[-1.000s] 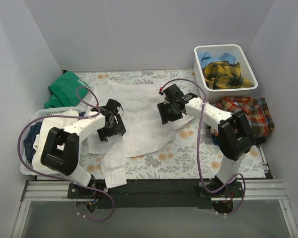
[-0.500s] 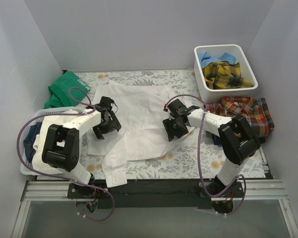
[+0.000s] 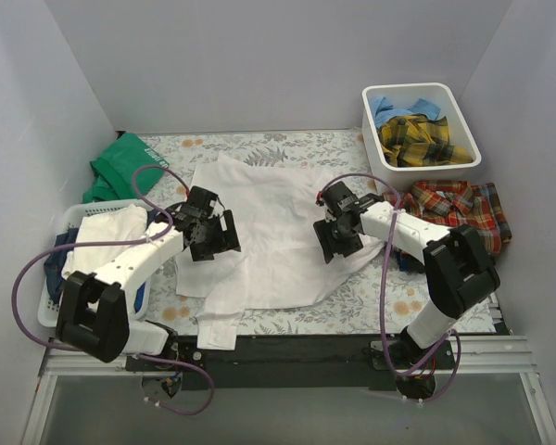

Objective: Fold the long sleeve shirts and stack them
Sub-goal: Flatten the shirt out

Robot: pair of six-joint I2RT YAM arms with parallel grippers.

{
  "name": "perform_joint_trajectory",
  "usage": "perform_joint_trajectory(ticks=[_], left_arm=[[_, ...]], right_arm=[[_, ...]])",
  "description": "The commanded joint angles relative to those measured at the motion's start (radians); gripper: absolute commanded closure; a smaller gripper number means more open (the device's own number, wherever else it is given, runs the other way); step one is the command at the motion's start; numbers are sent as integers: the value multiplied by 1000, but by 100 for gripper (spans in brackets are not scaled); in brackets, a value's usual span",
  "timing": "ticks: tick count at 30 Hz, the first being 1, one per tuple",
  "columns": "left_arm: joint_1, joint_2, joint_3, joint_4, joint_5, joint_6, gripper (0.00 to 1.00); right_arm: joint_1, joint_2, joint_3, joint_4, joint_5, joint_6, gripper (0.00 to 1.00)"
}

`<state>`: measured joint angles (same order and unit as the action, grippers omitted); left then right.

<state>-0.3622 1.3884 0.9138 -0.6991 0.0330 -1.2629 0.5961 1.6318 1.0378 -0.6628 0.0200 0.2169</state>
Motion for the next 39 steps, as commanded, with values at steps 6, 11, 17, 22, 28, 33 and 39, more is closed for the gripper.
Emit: perform_joint_trajectory(ticks=[6, 11, 17, 22, 28, 33, 39], left_arm=[[-69, -167, -87, -59, 58, -44, 22], [-75, -137, -101, -47, 91, -61, 22], [-132, -23, -84, -14, 85, -46, 22], [-153, 81, -20, -2, 30, -55, 22], [-190, 184, 37, 6, 18, -41, 41], [-228, 192, 66, -25, 28, -12, 82], [-268, 68, 80, -117, 60, 11, 100]], right_arm=[[-1, -44, 137, -44, 46, 19, 34], [-1, -43, 129, -44, 55, 21, 34], [1, -21, 159, -43, 43, 38, 34], [-1, -26, 166, -44, 55, 38, 34], [1, -38, 150, -44, 61, 41, 34], [-2, -44, 143, -44, 77, 39, 34], [-15, -58, 148, -47, 98, 50, 34]])
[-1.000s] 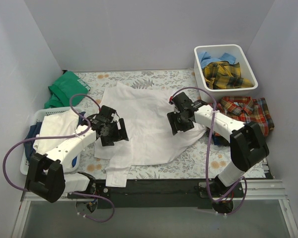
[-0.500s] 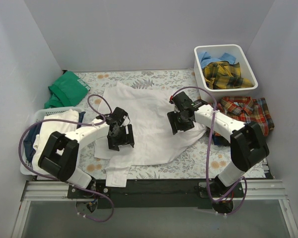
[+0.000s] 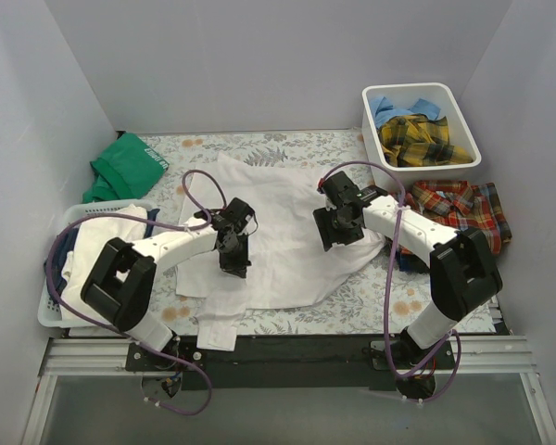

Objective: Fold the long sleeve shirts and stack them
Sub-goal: Flatten the shirt out

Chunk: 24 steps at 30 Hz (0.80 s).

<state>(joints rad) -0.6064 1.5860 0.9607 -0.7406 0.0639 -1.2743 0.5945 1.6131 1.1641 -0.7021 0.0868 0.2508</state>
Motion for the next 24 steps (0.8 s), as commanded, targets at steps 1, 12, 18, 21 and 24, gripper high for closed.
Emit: perform_joint_trajectory(ticks=[1, 12, 18, 21, 24], left_arm=[[-36, -159, 29, -78, 49, 23, 100], [-133, -494, -165, 11, 369, -17, 100], [-164, -480, -128, -42, 386, 56, 100], [-190, -457, -97, -117, 341, 104, 98], [-225, -399, -79, -218, 286, 104, 98]], right_arm=[[-19, -45, 19, -7, 34, 30, 34], [-107, -73, -41, -5, 30, 74, 34], [-121, -58, -20, -5, 27, 76, 34], [-122, -53, -14, -5, 27, 74, 34], [-125, -48, -14, -2, 25, 76, 34]])
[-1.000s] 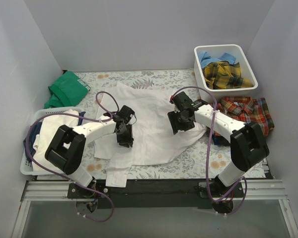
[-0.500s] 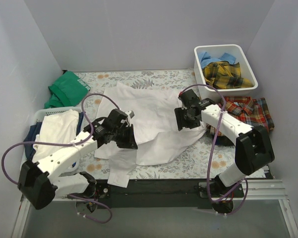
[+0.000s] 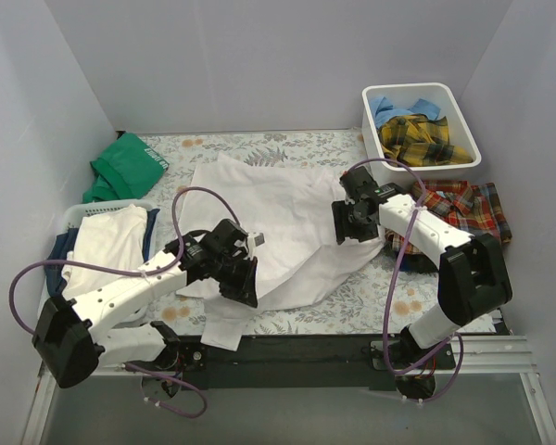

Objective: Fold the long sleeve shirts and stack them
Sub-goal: Flatten the shirt out

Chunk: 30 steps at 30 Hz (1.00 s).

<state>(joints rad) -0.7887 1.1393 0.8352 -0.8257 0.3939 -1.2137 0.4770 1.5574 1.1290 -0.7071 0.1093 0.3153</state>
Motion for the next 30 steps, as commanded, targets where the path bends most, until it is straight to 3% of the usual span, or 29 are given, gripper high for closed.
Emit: perform_joint_trajectory(ticks=[1, 2, 4, 5, 9, 12, 17, 21, 30], left_arm=[[-58, 60, 50, -162, -61, 34, 95], [-75, 68, 54, -174, -99, 19, 78], [-93, 59, 59, -182, -138, -10, 72], [-93, 51, 70, -191, -189, -33, 52], [-87, 19, 154, -285, -582, -228, 22], [-49, 40, 179, -329, -731, -357, 20], [41, 152, 142, -446, -805, -619, 18], [205, 110, 50, -342, -759, -644, 23], [241, 149, 9, -293, -799, -711, 35]], right_arm=[[-8, 7, 22, 3, 3, 10, 34], [-9, 4, 18, 3, 1, 11, 34], [-12, -3, 17, 4, 4, 13, 34], [-14, -5, 14, 3, 4, 13, 34], [-21, -17, 6, 1, 3, 13, 34], [-25, -25, -1, 3, -6, 13, 34], [-31, -52, -32, 0, -26, 15, 34], [-38, -72, -49, 0, -40, 15, 34], [-43, -83, -61, 0, -60, -2, 34]])
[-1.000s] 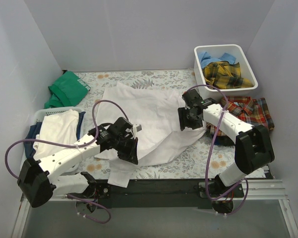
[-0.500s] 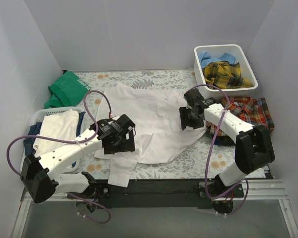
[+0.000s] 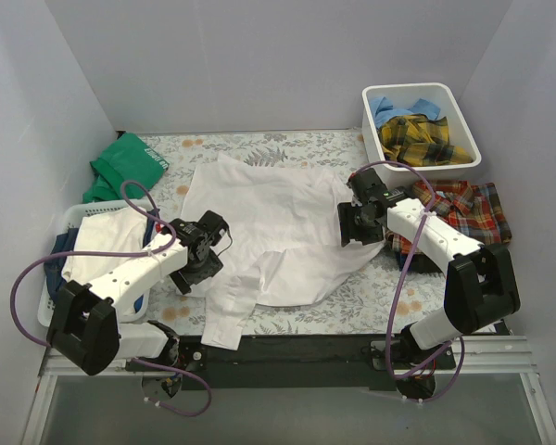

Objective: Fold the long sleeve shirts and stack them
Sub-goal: Flatten the shirt out

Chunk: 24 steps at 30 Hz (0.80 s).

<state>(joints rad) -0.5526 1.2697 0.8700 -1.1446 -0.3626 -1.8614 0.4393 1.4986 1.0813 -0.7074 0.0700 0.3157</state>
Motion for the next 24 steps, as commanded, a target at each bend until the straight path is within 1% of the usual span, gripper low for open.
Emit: perform_joint_trajectory(ticks=[1, 5, 9, 16, 17, 19, 20, 24], left_arm=[[5, 26, -37, 34, -35, -77, 35], [5, 57, -77, 97, 10, -79, 37], [5, 85, -104, 121, -2, -73, 38], [5, 164, -151, 201, -1, -58, 46], [5, 187, -152, 212, -2, -53, 49], [5, 206, -157, 232, -4, -45, 54], [5, 215, -160, 236, -3, -42, 61], [5, 246, -173, 267, -2, -24, 78]], right_arm=[[-7, -26, -14, 0, -24, -3, 34], [-13, -31, -14, 0, -27, -17, 34], [-19, -35, -23, 2, -36, -23, 34], [-25, -49, -35, 0, -53, -18, 34], [-25, -54, -40, 0, -56, -17, 34], [-28, -70, -44, -1, -58, -17, 34], [-28, -75, -50, -3, -59, -15, 34], [-31, -100, -69, -17, -64, -9, 34]])
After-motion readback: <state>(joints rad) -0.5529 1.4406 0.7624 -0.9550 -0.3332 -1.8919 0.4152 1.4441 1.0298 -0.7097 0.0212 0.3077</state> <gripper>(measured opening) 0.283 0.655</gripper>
